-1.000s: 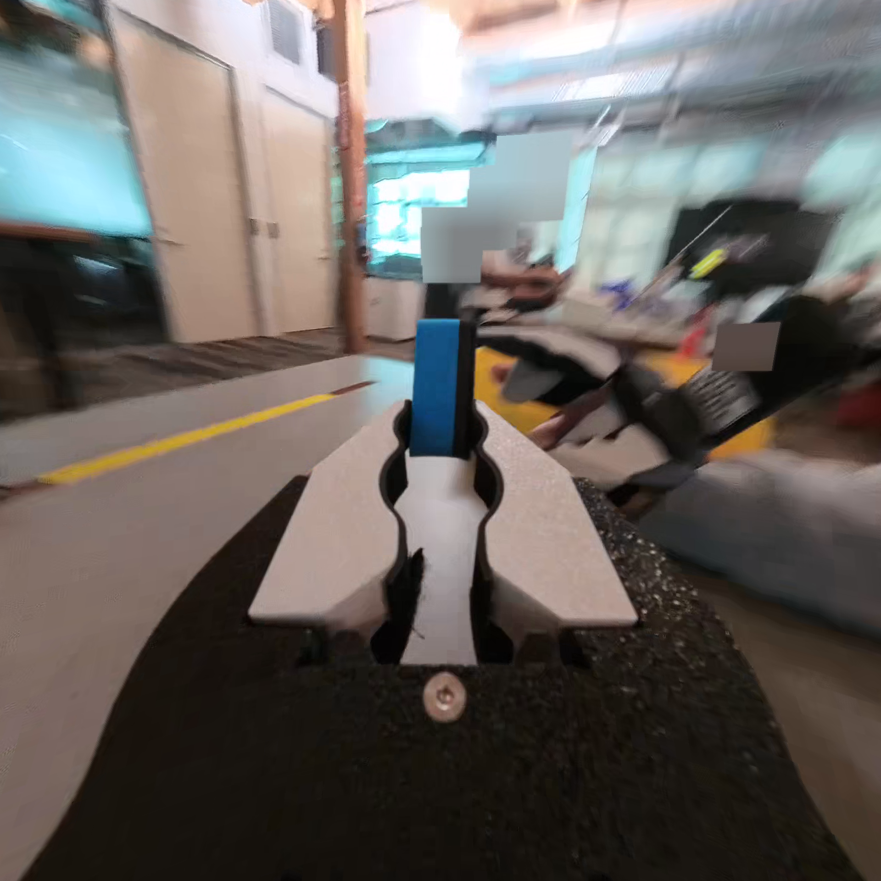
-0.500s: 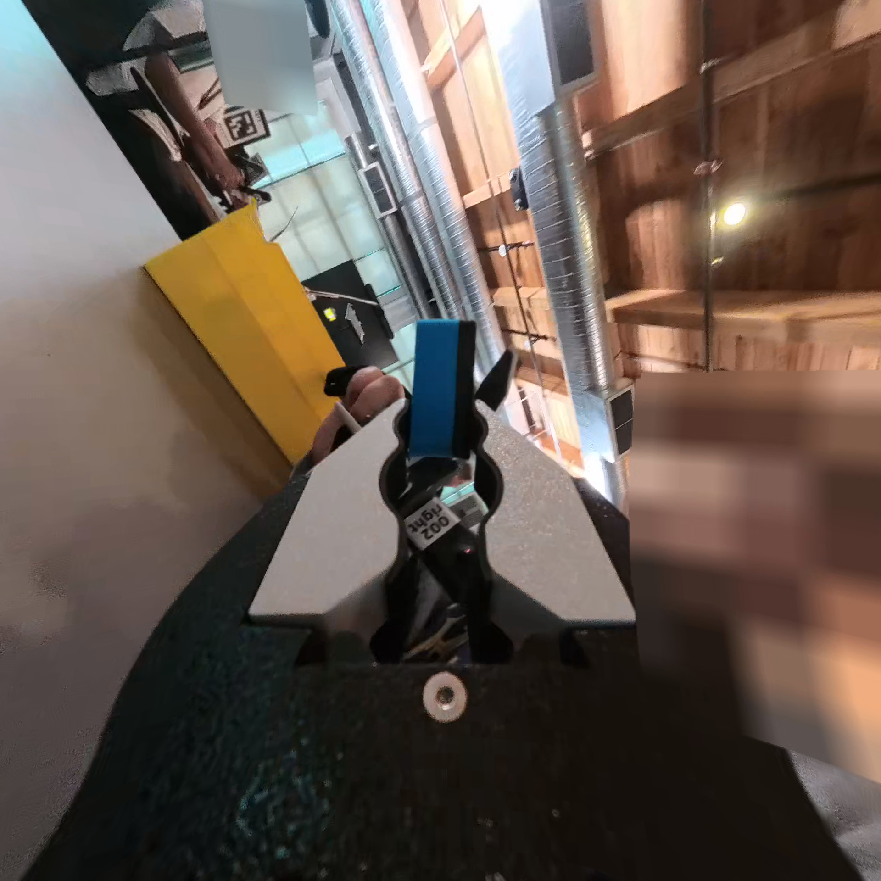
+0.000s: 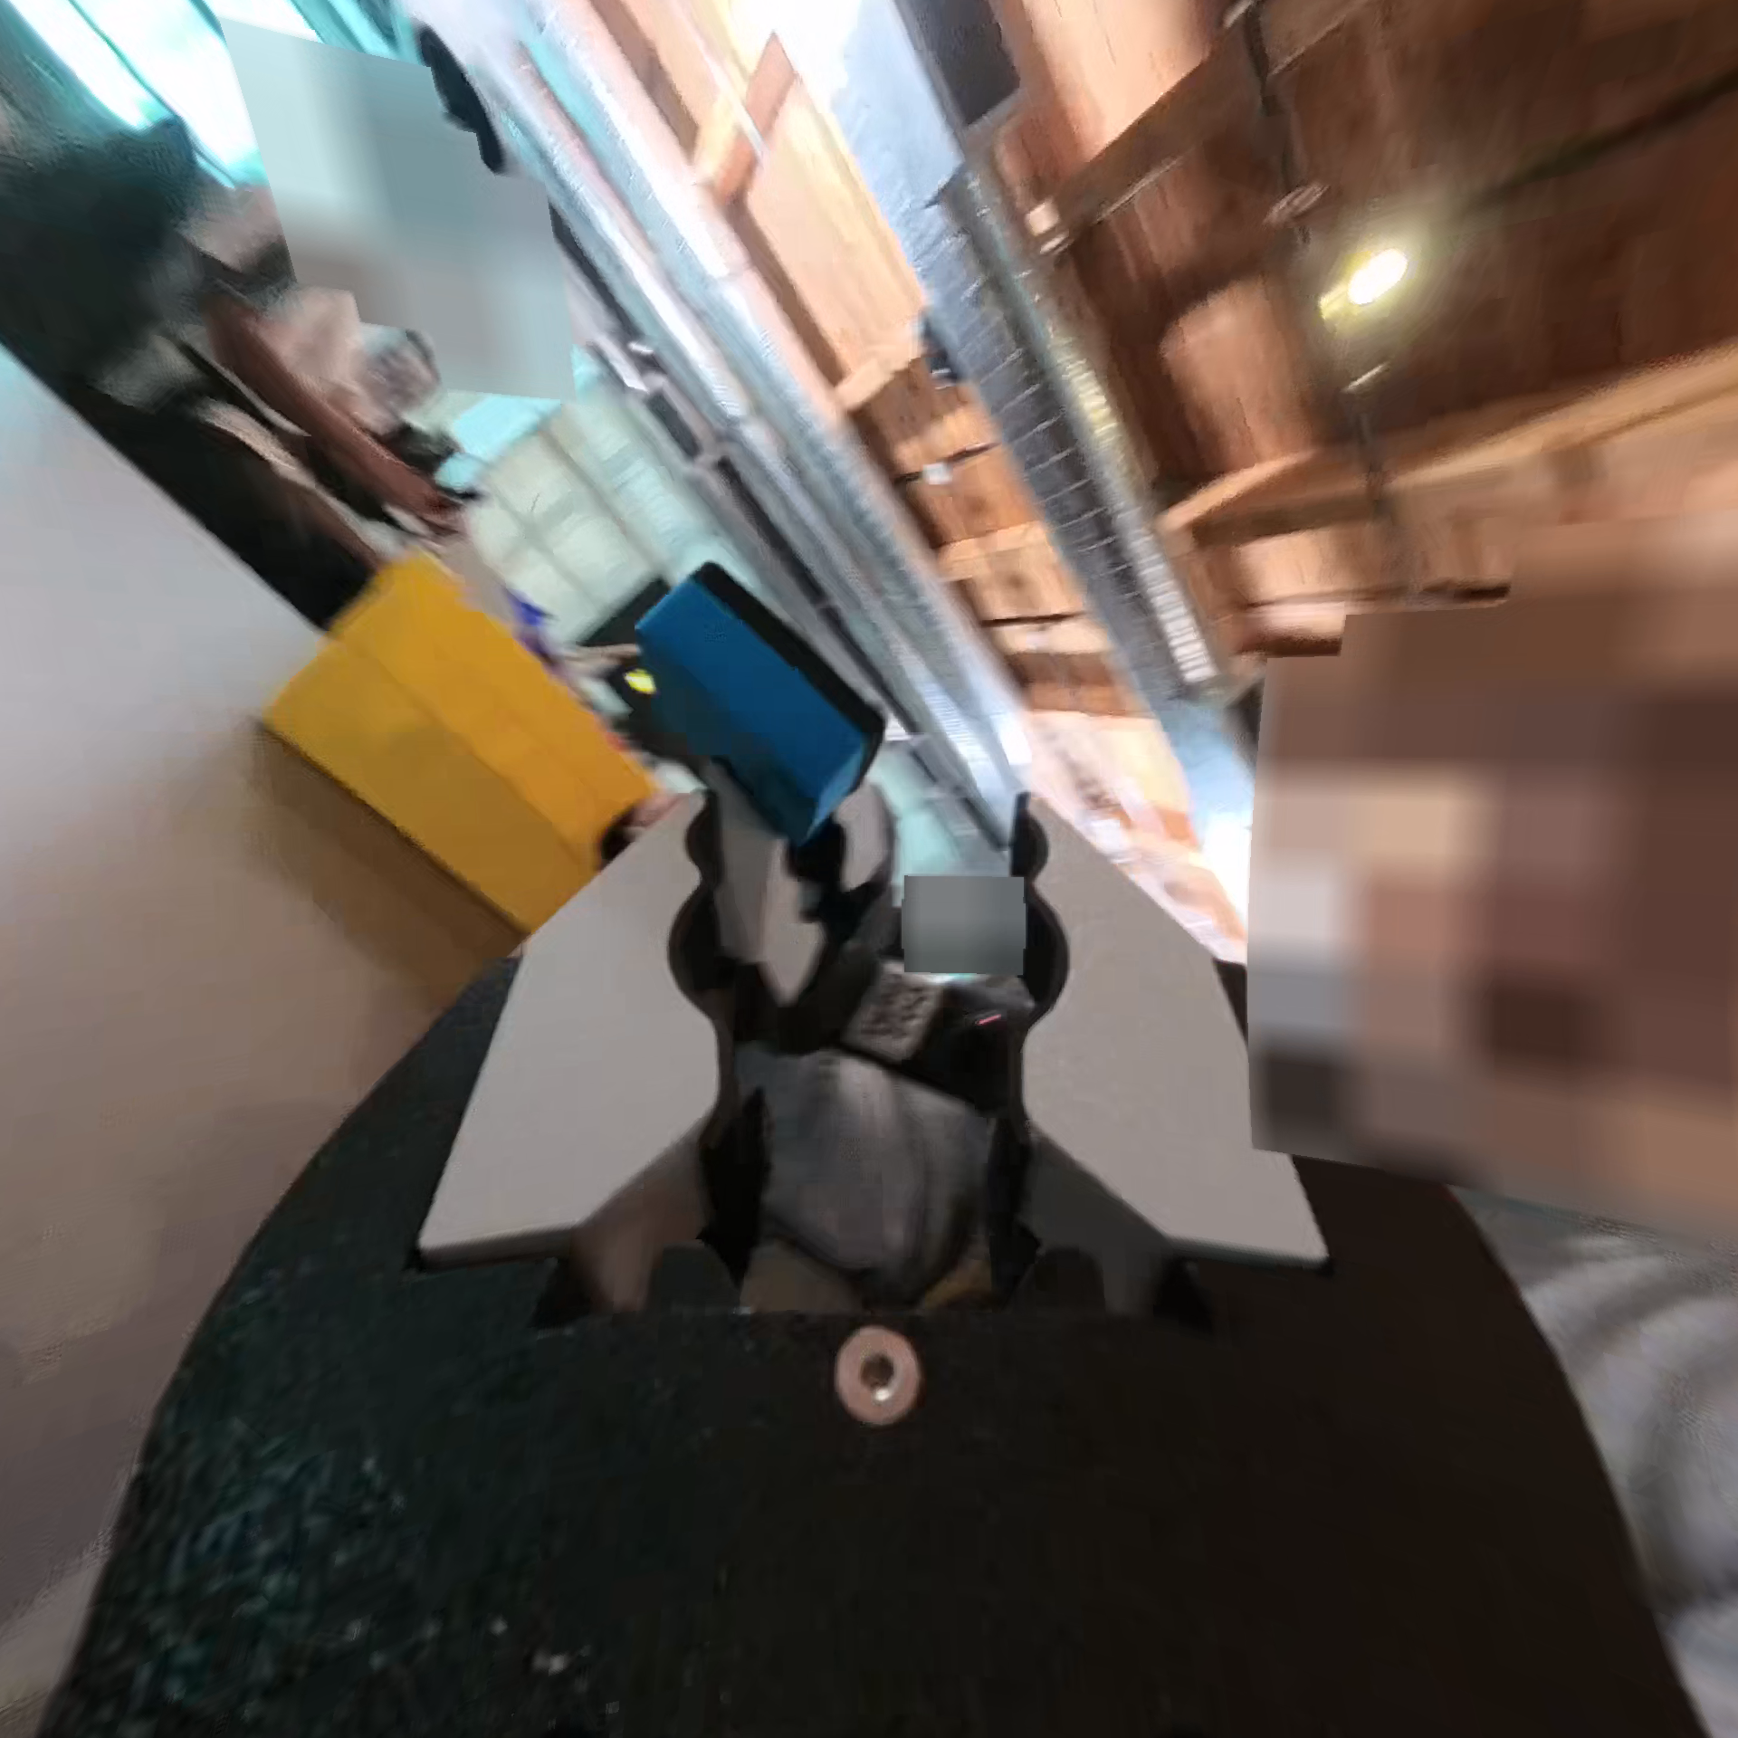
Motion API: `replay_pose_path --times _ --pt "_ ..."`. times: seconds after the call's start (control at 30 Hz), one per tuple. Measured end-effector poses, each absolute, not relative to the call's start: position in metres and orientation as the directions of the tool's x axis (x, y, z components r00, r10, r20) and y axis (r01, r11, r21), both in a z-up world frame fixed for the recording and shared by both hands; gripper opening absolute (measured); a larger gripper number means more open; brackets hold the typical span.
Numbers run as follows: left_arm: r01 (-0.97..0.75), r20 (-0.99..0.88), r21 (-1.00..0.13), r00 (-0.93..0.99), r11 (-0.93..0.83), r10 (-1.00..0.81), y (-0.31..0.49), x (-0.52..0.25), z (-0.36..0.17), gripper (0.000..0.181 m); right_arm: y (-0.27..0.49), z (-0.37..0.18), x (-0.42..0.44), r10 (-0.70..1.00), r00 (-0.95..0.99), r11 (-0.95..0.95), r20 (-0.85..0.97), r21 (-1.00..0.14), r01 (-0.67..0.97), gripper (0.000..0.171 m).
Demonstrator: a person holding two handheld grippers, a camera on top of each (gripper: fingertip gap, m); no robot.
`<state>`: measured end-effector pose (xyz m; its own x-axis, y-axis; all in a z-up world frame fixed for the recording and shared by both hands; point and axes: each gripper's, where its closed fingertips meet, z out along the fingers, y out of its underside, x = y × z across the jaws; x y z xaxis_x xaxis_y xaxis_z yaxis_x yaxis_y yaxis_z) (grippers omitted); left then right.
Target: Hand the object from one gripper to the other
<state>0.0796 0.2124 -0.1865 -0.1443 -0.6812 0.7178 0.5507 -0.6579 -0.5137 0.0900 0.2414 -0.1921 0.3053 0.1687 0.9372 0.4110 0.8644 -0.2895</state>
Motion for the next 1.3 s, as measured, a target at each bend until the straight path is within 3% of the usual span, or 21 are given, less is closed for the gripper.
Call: replay_pose_path --times 0.03,0.13,0.27,0.4,0.53,0.63,0.83,1.03,1.17,1.23,1.3 --pt "0.555 0.695 -0.595 -0.009 -0.582 -0.719 0.219 0.081 -0.193 0.064 0.247 -0.188 0.094 0.214 0.339 0.842 0.916 -0.349 0.412 0.021" --pt "0.504 0.529 -0.813 0.434 -0.29 -0.729 0.242 0.067 -0.208 0.064 0.263 -0.171 0.112 0.3 0.446 0.76 0.843 -0.493 0.422 0.02" --pt "0.329 0.271 -0.944 0.727 -0.026 -0.631 0.246 0.044 -0.203 0.059 0.273 -0.138 0.159 0.371 0.539 0.555 0.757 -0.645 0.524 0.021" --pt "0.23 0.173 -0.973 0.798 0.027 -0.578 0.248 0.044 -0.206 0.054 0.264 -0.132 0.233 0.547 0.642 0.207 0.538 -0.83 0.519 0.021" --pt "0.167 0.14 -0.986 0.81 -0.006 -0.57 0.252 0.051 -0.214 0.051 0.294 -0.151 0.338 0.402 0.814 -0.129 0.419 -0.854 0.503 0.022" --pt "0.155 0.133 -0.988 0.817 -0.009 -0.562 0.253 0.052 -0.215 0.049 0.315 -0.171 0.387 0.313 0.868 -0.248 0.385 -0.85 0.466 0.022" --pt "0.195 0.164 -0.981 0.813 -0.003 -0.559 0.252 0.047 -0.212 0.047 0.361 -0.2 0.412 0.351 0.773 -0.289 0.528 -0.724 0.626 0.022" --pt "0.219 0.188 -0.976 0.809 -0.011 -0.556 0.253 0.044 -0.212 0.046 0.401 -0.214 0.418 0.59 0.4 -0.219 0.701 -0.338 0.915 0.023" --pt "0.207 0.18 -0.978 0.81 -0.015 -0.558 0.253 0.046 -0.213 0.046 0.425 -0.216 0.426 0.667 0.207 -0.184 0.716 -0.112 0.977 0.028" --pt "0.2 0.175 -0.98 0.813 -0.017 -0.556 0.254 0.046 -0.213 0.046 0.431 -0.206 0.42 0.652 0.197 -0.176 0.732 -0.107 0.979 0.044" --pt "0.193 0.168 -0.981 0.818 -0.014 -0.55 0.254 0.046 -0.214 0.047 0.431 -0.184 0.4 0.592 0.243 -0.149 0.768 -0.192 0.97 0.052"
